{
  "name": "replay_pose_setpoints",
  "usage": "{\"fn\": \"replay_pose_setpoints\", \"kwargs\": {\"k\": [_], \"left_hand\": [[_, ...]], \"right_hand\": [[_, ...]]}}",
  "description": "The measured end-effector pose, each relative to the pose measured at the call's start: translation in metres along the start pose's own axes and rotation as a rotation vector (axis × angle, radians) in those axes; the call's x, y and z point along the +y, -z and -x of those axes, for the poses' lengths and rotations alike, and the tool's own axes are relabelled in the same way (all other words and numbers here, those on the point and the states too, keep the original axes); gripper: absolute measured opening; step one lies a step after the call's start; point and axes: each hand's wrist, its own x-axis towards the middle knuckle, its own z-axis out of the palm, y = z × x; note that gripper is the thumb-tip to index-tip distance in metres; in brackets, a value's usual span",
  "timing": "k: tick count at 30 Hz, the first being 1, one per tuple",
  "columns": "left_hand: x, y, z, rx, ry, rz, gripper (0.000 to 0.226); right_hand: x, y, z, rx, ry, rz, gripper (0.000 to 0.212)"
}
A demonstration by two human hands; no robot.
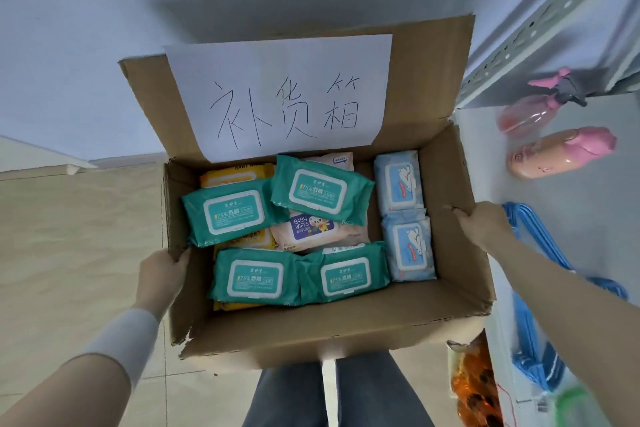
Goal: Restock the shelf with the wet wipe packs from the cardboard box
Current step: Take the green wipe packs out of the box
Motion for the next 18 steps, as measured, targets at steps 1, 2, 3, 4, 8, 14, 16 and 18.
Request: {"fn": "replay_pose_setpoints", "kwargs": {"k": [1, 2, 3, 4, 8, 14, 16, 18], "left_hand": [[-0.002, 0.002, 0.001, -0.003, -0.032, -0.017, 0.043], [-0.004, 0.004, 0.002, -0.007, -0.067, -0.034, 0.043], [-0.005, 0.007, 0.004, -0.014, -0.107, -0.049, 0.042], [-0.005, 0.009, 0.006, -0.027, -0.148, -0.07, 0.042], [0.002, 0.021, 0.017, -0.07, -0.331, -0.186, 0.04], [0.036, 0.024, 0.056, -0.127, -0.681, -0.473, 0.038], [0.046, 0.016, 0.074, -0.134, -0.75, -0.551, 0.038], [0.053, 0.006, 0.094, -0.133, -0.831, -0.61, 0.037]], "right_hand": [[0.01, -0.005, 0.012, 0.001, -0.033, -0.02, 0.048], [0.02, -0.012, 0.026, 0.009, -0.061, -0.049, 0.047], [0.031, -0.02, 0.042, 0.021, -0.088, -0.084, 0.047], [0.043, -0.028, 0.059, 0.036, -0.117, -0.118, 0.045], [0.098, -0.067, 0.137, 0.042, -0.272, -0.228, 0.046], [0.171, -0.143, 0.266, 0.035, -0.517, -0.398, 0.047], [0.187, -0.168, 0.306, 0.019, -0.6, -0.487, 0.044], [0.202, -0.193, 0.345, 0.011, -0.682, -0.58, 0.039]]}}
